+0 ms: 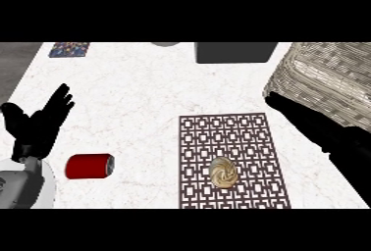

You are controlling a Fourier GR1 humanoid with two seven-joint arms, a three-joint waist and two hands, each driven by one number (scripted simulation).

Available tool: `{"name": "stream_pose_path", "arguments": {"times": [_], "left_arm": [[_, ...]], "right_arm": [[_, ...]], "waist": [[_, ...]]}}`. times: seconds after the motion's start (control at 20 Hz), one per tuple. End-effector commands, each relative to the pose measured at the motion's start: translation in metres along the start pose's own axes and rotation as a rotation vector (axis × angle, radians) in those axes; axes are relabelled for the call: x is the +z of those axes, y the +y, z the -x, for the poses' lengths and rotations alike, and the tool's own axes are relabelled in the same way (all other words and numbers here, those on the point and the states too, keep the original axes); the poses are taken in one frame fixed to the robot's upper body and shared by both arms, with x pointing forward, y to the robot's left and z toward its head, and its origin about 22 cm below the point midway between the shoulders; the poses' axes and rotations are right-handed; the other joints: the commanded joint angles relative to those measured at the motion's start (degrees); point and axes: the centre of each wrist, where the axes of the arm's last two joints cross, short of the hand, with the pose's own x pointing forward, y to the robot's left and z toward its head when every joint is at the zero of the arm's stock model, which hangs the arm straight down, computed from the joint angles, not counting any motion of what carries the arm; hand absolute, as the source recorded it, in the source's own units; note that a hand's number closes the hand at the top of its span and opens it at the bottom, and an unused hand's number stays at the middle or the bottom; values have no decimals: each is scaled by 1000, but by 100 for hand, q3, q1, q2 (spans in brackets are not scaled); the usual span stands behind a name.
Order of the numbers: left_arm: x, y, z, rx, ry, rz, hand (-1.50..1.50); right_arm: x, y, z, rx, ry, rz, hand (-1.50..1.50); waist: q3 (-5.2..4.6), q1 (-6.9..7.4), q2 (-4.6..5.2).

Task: Pick the cupcake from the placemat and place it in the basket

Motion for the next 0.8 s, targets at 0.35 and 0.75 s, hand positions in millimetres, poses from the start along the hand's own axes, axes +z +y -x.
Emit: {"name": "stream_pose_path", "arguments": {"times": [0.35,0.75], "left_arm": [[4,-3,4,-5,1,15,0],[6,-7,-5,1,-32,20,0]], "right_arm": [[-13,71,63,-21,66,73,-150],[-59,132,79,-132,21,146,-150]], "waist": [[9,92,36],[7,140,35]]}}
